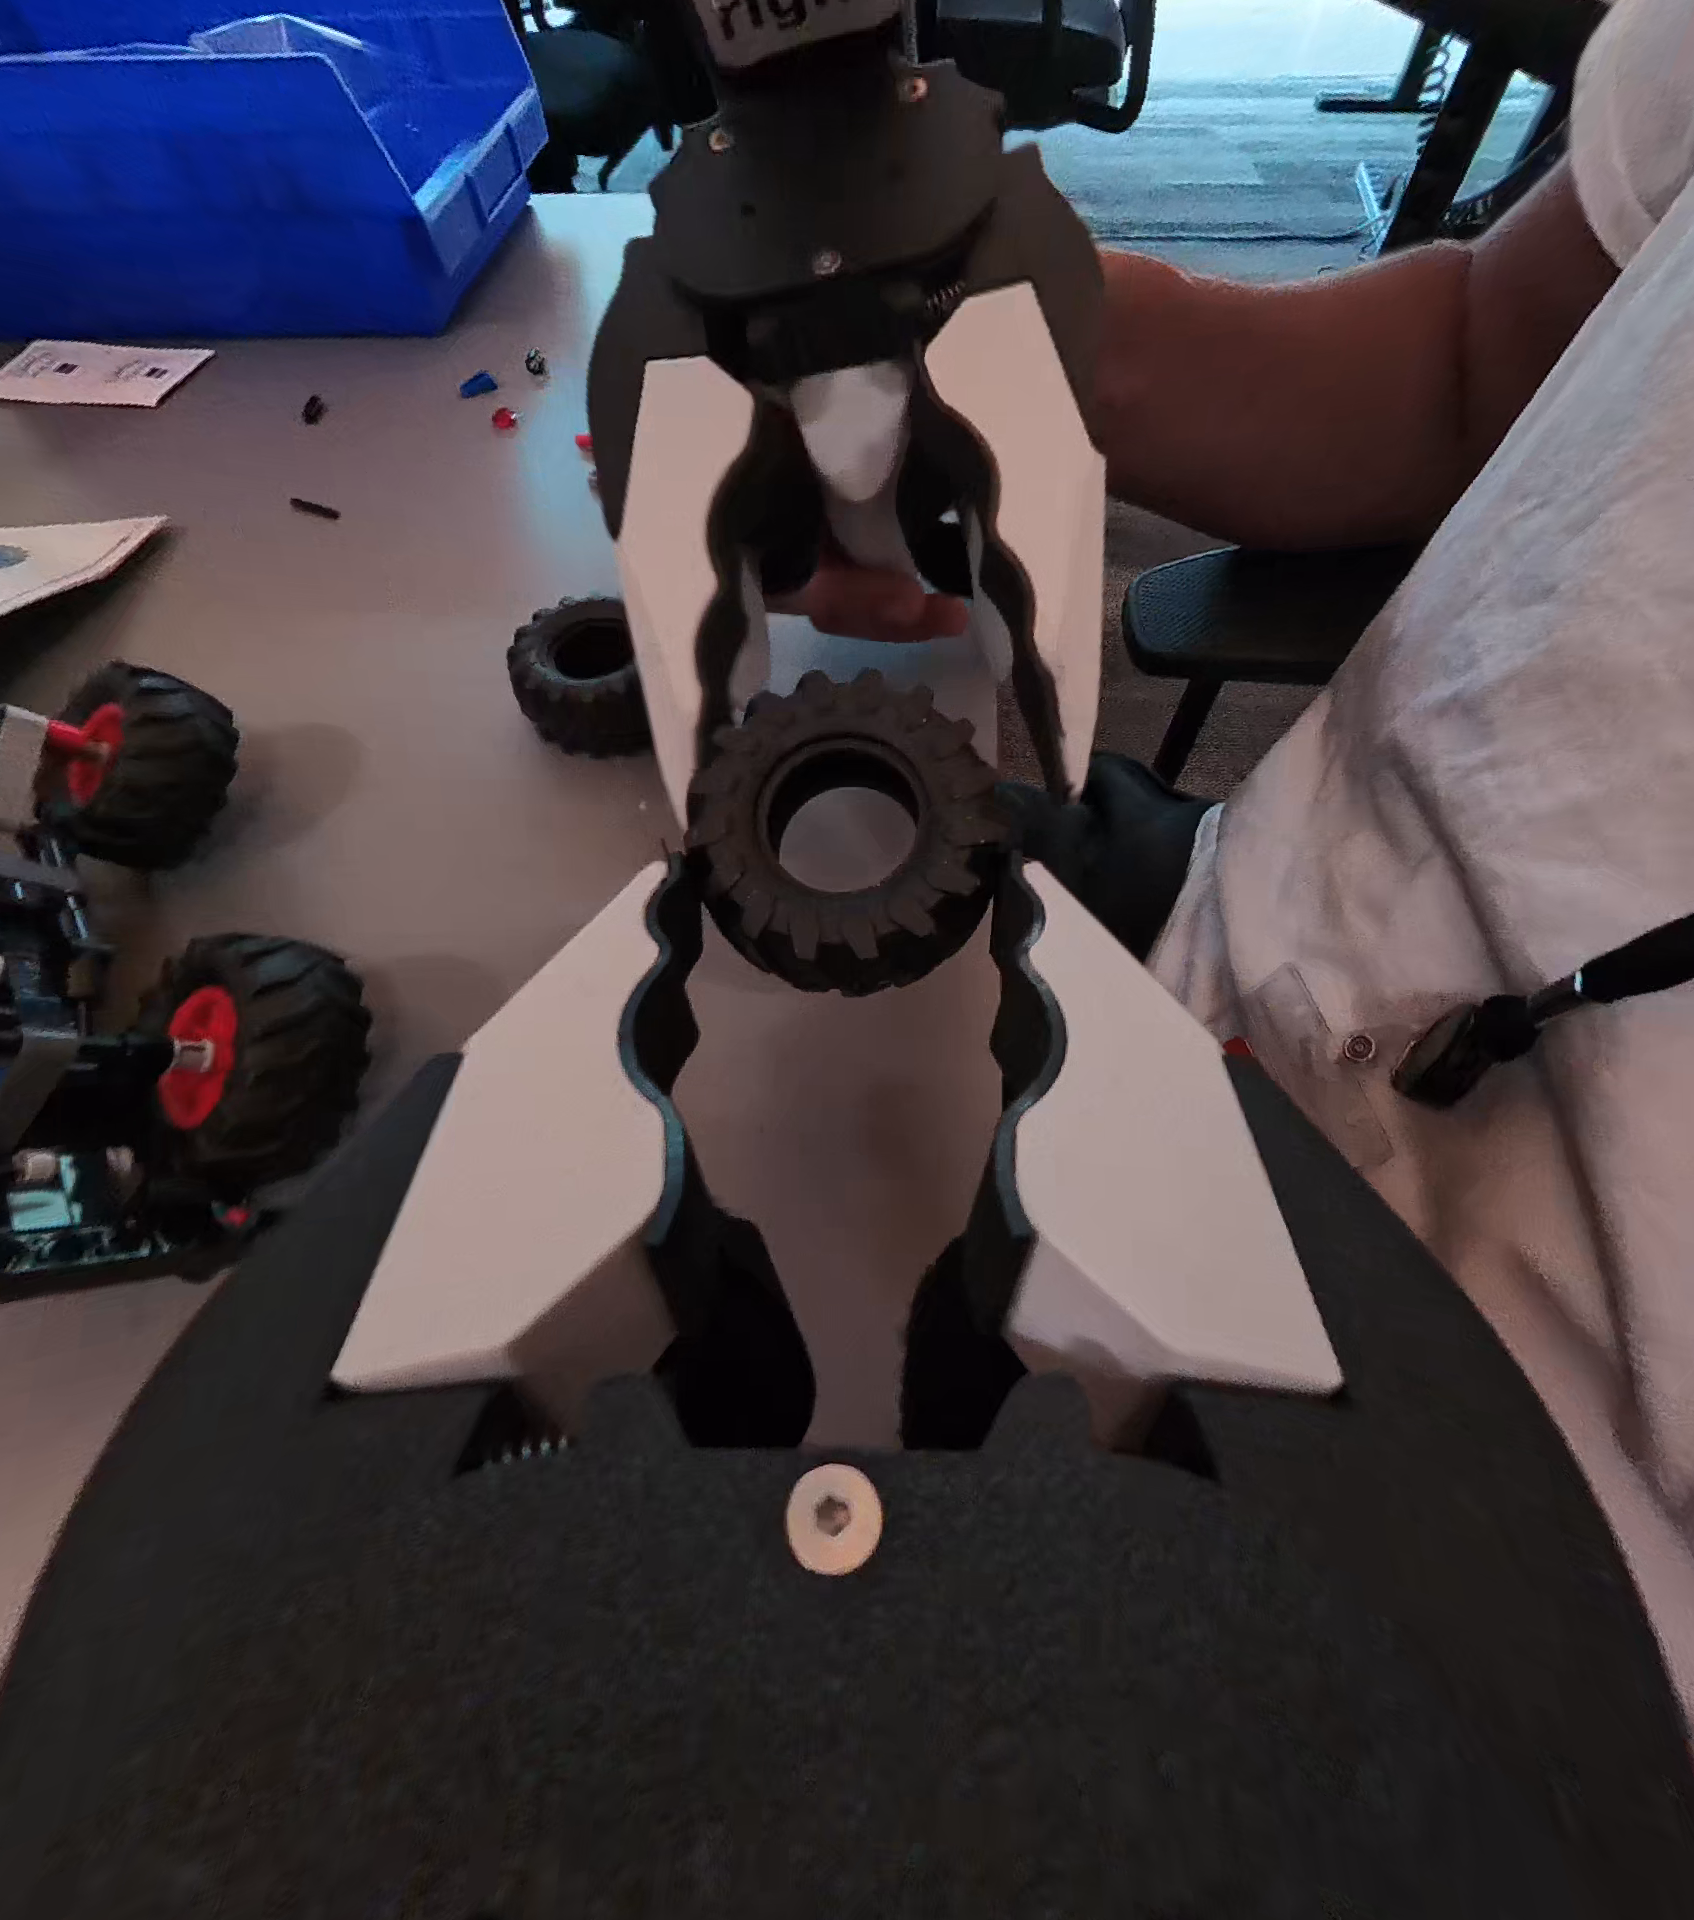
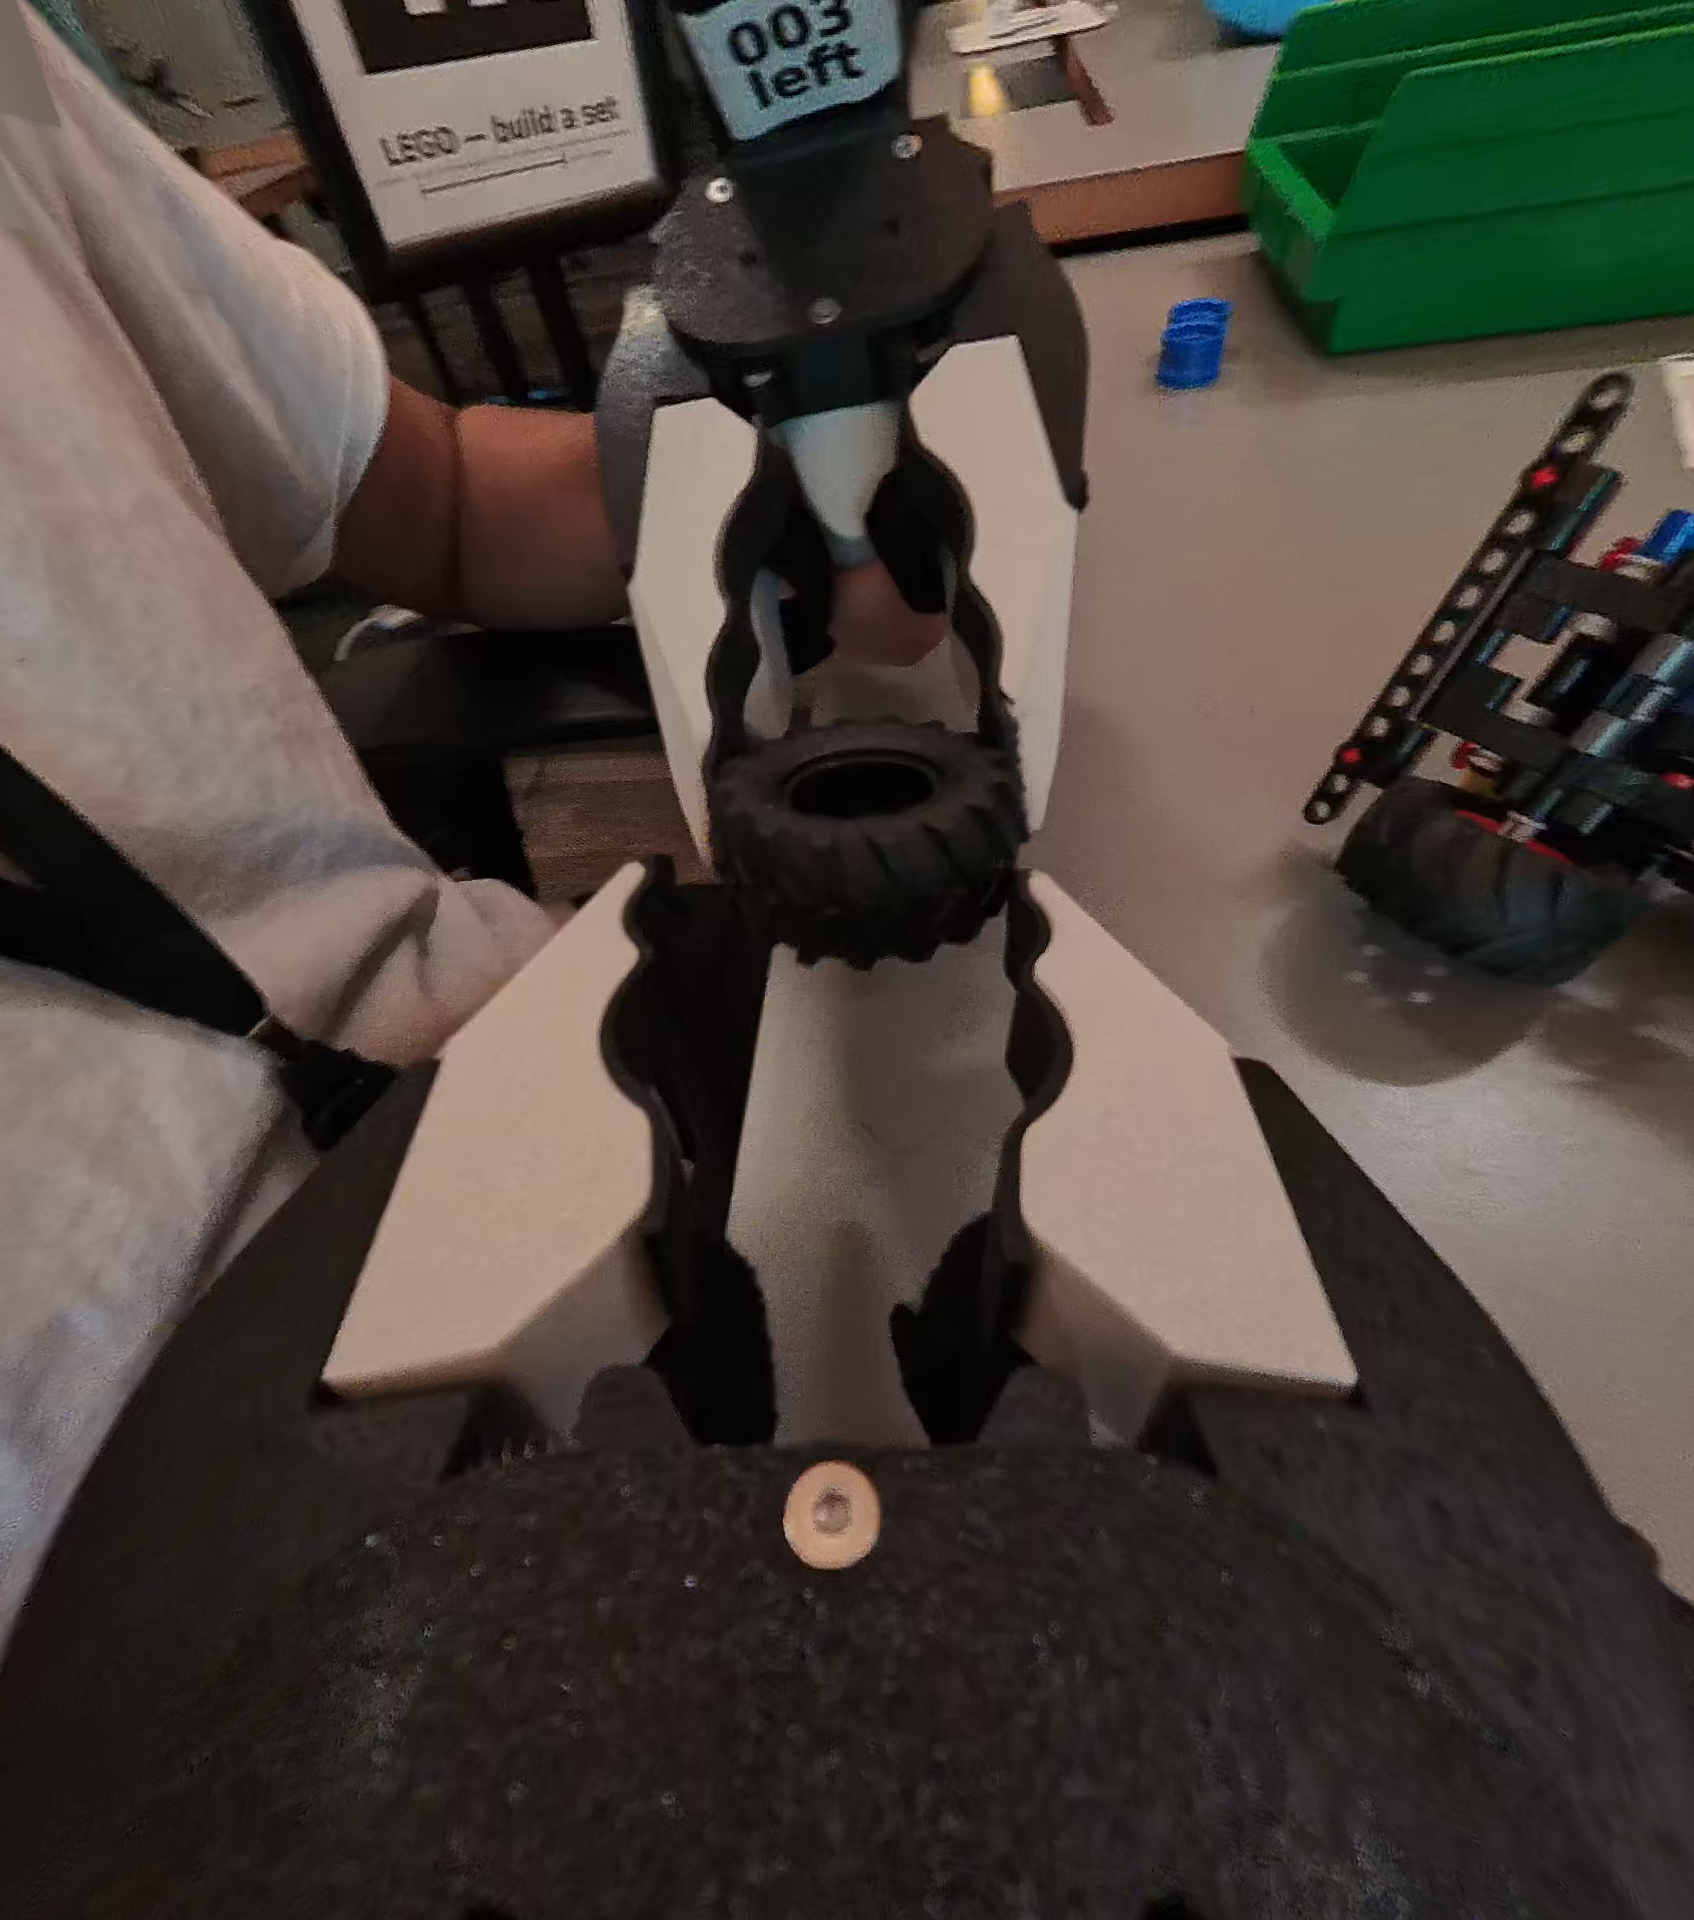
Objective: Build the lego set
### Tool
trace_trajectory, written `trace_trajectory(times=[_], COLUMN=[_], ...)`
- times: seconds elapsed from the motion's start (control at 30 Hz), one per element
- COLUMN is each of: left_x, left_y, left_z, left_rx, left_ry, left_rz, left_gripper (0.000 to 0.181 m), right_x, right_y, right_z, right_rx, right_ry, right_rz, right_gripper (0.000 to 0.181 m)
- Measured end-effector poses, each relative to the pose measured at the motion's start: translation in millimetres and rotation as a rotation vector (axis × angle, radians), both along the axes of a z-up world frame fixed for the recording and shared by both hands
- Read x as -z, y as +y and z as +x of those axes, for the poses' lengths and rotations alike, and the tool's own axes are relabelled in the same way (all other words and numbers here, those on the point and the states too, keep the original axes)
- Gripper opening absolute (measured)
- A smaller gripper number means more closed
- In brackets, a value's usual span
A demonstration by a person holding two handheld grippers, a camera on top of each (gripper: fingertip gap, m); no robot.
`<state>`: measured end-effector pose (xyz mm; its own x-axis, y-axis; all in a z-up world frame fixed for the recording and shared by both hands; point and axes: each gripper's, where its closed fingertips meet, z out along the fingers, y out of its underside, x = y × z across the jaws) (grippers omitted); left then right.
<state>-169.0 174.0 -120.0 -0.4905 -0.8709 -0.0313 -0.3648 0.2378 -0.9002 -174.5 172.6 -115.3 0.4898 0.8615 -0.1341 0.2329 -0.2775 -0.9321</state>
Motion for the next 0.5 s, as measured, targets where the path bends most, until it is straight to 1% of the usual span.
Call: trace_trajectory(times=[0.03, 0.07, 0.13, 0.2, 0.27, 0.3, 0.33, 0.43, 0.5], left_x=[1.6, 4.2, 7.5, 9.0, 9.7, 8.8, 7.3, 10.1, 14.4], left_y=[-2.1, -3.0, -5.7, 1.0, 16.0, 23.5, 32.0, 65.8, 97.3], left_z=[3.7, 7.0, 11.4, 14.9, 11.2, 6.5, 0.9, -20.8, -36.9], left_rx=[0.000, -0.008, -0.019, -0.074, -0.146, -0.179, -0.219, -0.373, -0.515], left_ry=[-0.007, -0.008, -0.003, -0.006, 0.000, 0.005, 0.003, 0.033, 0.053], left_rz=[0.012, 0.029, 0.033, 0.043, 0.067, 0.059, 0.043, 0.007, -0.018], left_gripper=[0.056, 0.055, 0.056, 0.053, 0.057, 0.059, 0.061, 0.059, 0.059], right_x=[1.9, 2.8, 4.7, 8.1, 18.6, 25.9, 32.2, 36.6, 42.5], right_y=[2.7, 2.0, -0.3, 2.5, 7.3, 6.5, 0.7, -22.1, -34.4], right_z=[4.2, 7.6, 12.8, 24.7, 53.1, 70.3, 83.0, 101.3, 114.4], right_rx=[0.044, 0.056, 0.077, 0.153, 0.289, 0.359, 0.399, 0.462, 0.512], right_ry=[-0.026, -0.057, -0.085, -0.109, -0.201, -0.264, -0.317, -0.316, -0.307], right_rz=[0.024, 0.039, 0.039, 0.011, -0.013, -0.033, -0.066, -0.120, -0.150], right_gripper=[0.056, 0.054, 0.054, 0.056, 0.055, 0.055, 0.055, 0.055, 0.055])
